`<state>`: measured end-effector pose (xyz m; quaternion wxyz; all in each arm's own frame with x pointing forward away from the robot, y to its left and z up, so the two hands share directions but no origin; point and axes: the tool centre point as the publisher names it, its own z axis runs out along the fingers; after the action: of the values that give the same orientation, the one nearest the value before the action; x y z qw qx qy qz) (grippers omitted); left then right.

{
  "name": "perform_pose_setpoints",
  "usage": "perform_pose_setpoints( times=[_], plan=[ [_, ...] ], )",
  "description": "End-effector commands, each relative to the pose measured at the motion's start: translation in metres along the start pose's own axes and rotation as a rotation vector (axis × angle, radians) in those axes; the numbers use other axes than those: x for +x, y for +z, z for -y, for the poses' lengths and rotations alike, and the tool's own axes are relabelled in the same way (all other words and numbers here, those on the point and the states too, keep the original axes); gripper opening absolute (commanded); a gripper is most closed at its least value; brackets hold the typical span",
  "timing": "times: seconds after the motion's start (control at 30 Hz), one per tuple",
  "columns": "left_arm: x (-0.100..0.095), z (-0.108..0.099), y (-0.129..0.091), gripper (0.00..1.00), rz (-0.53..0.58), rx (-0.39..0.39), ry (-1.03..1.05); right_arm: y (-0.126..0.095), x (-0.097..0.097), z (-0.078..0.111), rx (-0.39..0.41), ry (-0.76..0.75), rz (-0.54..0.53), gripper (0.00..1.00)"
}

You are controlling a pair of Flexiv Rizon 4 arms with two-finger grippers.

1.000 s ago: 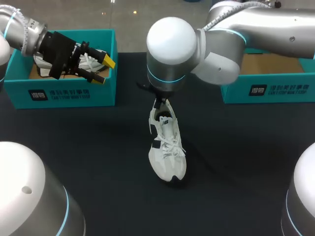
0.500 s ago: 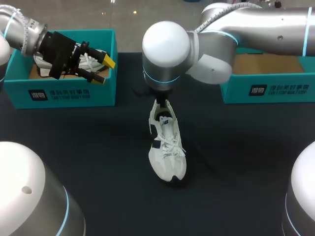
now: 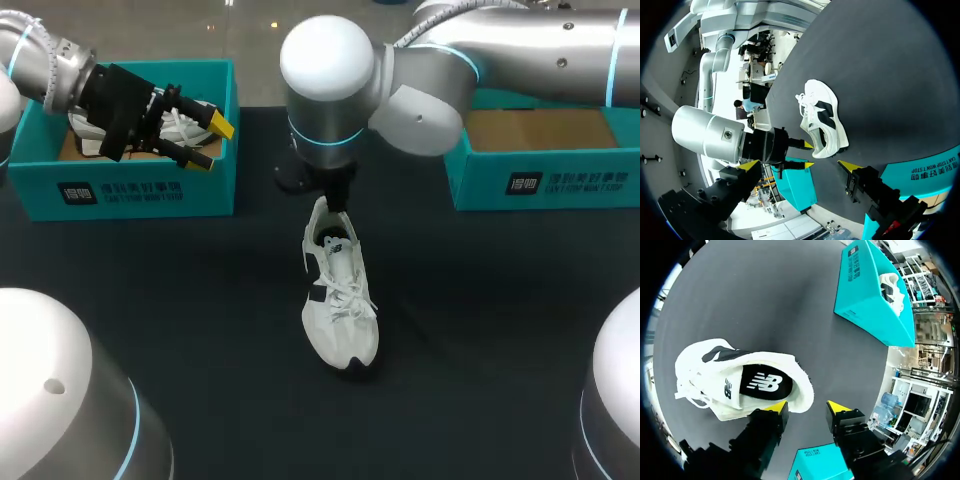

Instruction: Take the shoe out of the shoebox, open the shoe tongue, remove and reinsert the insole, then place the shoe into the shoebox

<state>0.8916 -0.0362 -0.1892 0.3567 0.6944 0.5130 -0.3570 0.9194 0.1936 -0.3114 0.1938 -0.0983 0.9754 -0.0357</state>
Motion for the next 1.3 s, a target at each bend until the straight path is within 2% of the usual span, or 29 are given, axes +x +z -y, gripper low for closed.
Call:
perform_pose_setpoints(
  times=[0.03, 0.07, 0.1, 0.23, 0.3, 0.4, 0.9, 1.03, 1.23, 1.3],
  plan=[
    [-0.001, 0.001, 0.000, 1.00, -0.004, 0.000, 0.000, -0.003, -0.004, -0.009, 0.015, 0.011, -0.019, 0.50],
    [-0.001, 0.001, 0.000, 1.00, -0.004, 0.000, 0.000, -0.003, -0.003, -0.010, 0.020, 0.014, -0.029, 0.58],
    [-0.001, 0.001, 0.000, 1.00, -0.004, 0.000, 0.000, -0.002, -0.003, -0.013, 0.018, 0.013, -0.031, 0.62],
    [-0.001, 0.001, 0.000, 1.00, -0.004, 0.000, 0.000, 0.006, -0.001, -0.016, 0.015, 0.021, -0.060, 0.67],
    [-0.001, 0.001, 0.000, 1.00, -0.004, 0.000, 0.000, 0.011, -0.001, -0.016, 0.012, 0.036, -0.068, 0.76],
    [-0.001, 0.001, 0.000, 1.00, -0.004, 0.000, 0.000, 0.019, -0.002, -0.017, 0.001, 0.062, -0.069, 0.84],
    [-0.001, 0.001, 0.000, 1.00, -0.004, 0.000, 0.000, 0.061, 0.001, -0.014, 0.002, 0.083, -0.078, 0.82],
    [-0.001, 0.001, 0.000, 1.00, -0.004, 0.000, 0.000, 0.070, 0.002, -0.014, 0.001, 0.086, -0.090, 0.77],
    [-0.001, 0.001, 0.000, 1.00, -0.004, 0.000, 0.000, 0.078, 0.004, -0.012, 0.005, 0.097, -0.104, 0.59],
    [-0.001, 0.001, 0.000, 1.00, -0.004, 0.000, 0.000, 0.081, 0.005, -0.010, 0.010, 0.103, -0.112, 0.57]
  ],
)
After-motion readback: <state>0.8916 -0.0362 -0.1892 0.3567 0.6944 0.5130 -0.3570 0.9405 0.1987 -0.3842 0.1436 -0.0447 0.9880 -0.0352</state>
